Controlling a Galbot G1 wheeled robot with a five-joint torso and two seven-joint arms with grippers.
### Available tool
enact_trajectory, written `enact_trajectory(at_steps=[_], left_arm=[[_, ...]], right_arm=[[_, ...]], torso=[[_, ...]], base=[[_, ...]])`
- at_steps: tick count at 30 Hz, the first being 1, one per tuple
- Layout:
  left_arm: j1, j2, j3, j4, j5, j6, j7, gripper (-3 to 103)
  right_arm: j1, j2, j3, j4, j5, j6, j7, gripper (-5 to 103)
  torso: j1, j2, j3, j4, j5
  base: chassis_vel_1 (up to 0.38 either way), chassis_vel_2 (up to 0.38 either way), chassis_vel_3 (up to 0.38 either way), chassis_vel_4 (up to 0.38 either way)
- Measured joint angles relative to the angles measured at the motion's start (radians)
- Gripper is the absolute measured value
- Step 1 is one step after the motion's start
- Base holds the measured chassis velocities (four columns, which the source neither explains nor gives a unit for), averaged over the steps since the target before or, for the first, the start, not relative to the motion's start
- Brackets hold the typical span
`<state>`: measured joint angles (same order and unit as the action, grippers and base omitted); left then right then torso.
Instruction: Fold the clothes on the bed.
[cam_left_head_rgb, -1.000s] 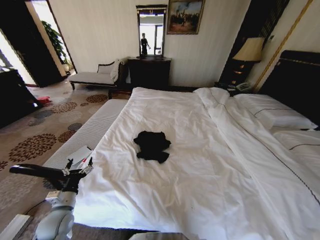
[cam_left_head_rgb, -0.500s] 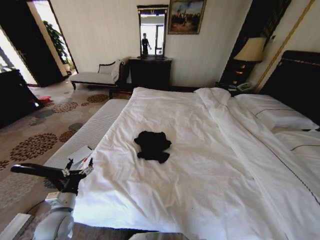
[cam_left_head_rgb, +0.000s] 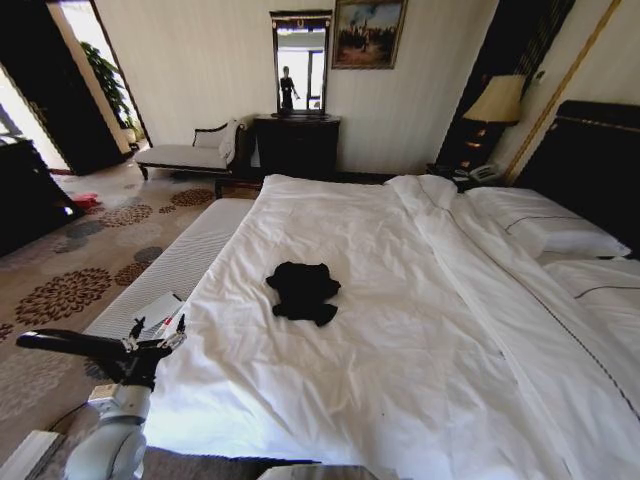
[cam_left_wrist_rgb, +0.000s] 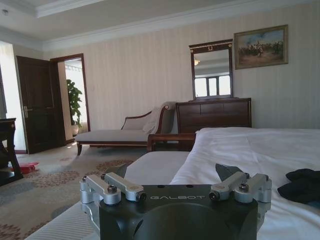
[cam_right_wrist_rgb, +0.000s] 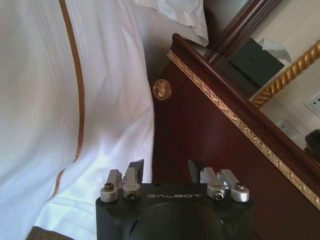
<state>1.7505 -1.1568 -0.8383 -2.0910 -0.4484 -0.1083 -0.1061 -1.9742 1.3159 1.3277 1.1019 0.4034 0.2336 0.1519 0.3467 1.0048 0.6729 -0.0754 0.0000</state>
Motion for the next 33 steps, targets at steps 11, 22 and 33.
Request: enact_trajectory(at_steps=[11,22,33], left_arm=[[-0.004,0.005,-0.001,0.000,-0.004,-0.002,0.000,102],[0.019,0.005,0.000,-0.014,-0.003,-0.004,0.000,99],[0.070,-0.012,-0.004,-0.044,0.005,-0.033,0.005,100]], right_arm=[[-0.007,0.015,0.016,0.032,0.045,0.115,-0.029,89],[-0.051,0.020,0.074,0.200,0.191,0.306,-0.253,100],[-0.120,0.048,0.129,0.491,0.341,0.360,-0.412,100]], torso=[[0.000,0.000,0.000,-0.0001,0.0000],[0.000,0.000,0.000,0.0003,-0.0002],[0.000,0.000,0.000,0.0001,0.0000]], base=[[0.000,0.000,0.000,0.000],[0.000,0.000,0.000,0.000],[0.000,0.000,0.000,0.000]])
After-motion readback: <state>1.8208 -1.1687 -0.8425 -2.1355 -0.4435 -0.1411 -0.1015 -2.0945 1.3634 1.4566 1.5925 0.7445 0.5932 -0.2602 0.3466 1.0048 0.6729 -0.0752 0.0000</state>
